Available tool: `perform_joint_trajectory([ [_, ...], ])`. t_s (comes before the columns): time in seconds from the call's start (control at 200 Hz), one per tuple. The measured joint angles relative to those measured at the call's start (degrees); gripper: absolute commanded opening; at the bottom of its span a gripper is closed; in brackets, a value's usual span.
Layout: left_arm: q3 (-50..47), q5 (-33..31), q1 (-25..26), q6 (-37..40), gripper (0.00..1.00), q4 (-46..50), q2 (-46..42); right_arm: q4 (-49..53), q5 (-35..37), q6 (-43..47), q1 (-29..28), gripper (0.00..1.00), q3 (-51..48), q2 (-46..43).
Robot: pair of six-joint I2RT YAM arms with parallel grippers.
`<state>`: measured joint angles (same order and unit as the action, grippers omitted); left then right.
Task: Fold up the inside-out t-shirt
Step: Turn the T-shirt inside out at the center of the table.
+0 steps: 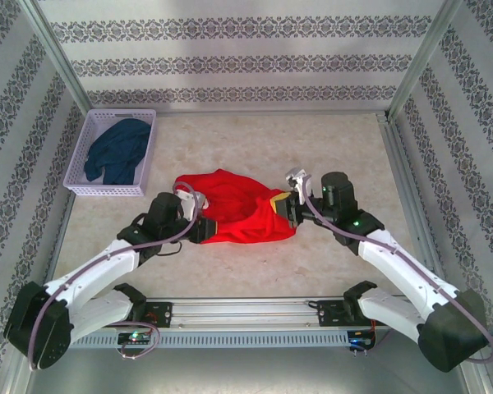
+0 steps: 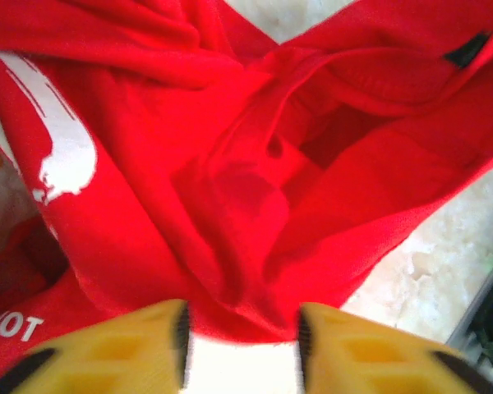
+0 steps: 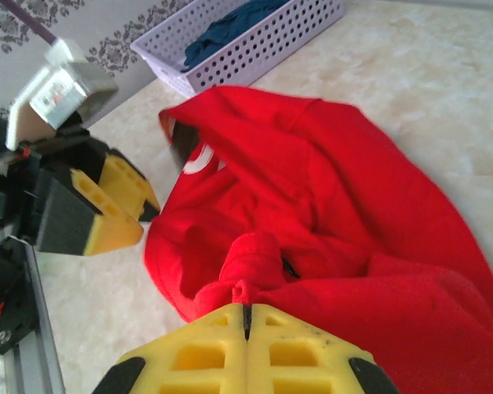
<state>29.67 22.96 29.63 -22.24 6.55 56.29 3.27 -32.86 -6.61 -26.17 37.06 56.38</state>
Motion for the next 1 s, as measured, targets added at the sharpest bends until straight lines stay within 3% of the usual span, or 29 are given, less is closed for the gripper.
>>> perform_joint_trajectory([
  [0.085, -0.04, -3.04, 2.60, 1.99, 0.64, 0.17, -4.13, 0.24, 0.39, -0.61, -0.24, 0.00, -1.60, -1.03],
  [0.19, 1.09, -4.07, 6.49, 5.29, 0.70, -0.13, -5.49, 0.52, 0.96, -1.01, -0.24, 0.00, -1.99, -1.18],
  [0.4, 10.82, -3.74, 15.17, 13.44, 0.75, -1.20, 9.77, 0.59, 1.51, -1.20, -0.24, 0.00, -1.99, -1.11],
  [0.465, 14.32, -3.63, 16.20, 15.56, 0.65, -2.29, 15.52, 0.66, 1.55, -1.20, -0.22, 0.00, -1.99, -1.09],
  [0.55, 17.84, -2.99, 16.41, 17.86, 0.40, -3.61, 21.68, 0.76, 1.99, -1.31, -0.20, 0.00, -1.95, -1.05],
  [0.62, 20.52, -2.03, 16.44, 19.04, 0.10, -4.13, 26.03, 1.18, 2.36, -2.14, 0.11, 0.00, -1.29, -0.66],
  [0.66, 22.14, -1.73, 16.44, 19.37, 0.00, -4.24, 28.35, 1.27, 2.69, -2.62, 0.48, 0.00, -0.44, -0.11],
  [0.774, 25.94, -0.74, 15.98, 19.69, 0.00, -4.22, 31.21, 2.03, 4.52, -4.96, 1.60, 0.00, 4.17, 2.58],
  [0.864, 29.44, 0.85, 14.60, 16.87, 0.00, -4.22, 30.60, 5.60, 8.52, -8.44, 2.86, 0.30, 12.07, 7.30],
  [1.004, 34.34, 3.21, 8.92, 7.10, 0.00, -4.35, 26.23, 13.11, 17.33, -10.86, 6.40, 0.49, 27.19, 15.41],
])
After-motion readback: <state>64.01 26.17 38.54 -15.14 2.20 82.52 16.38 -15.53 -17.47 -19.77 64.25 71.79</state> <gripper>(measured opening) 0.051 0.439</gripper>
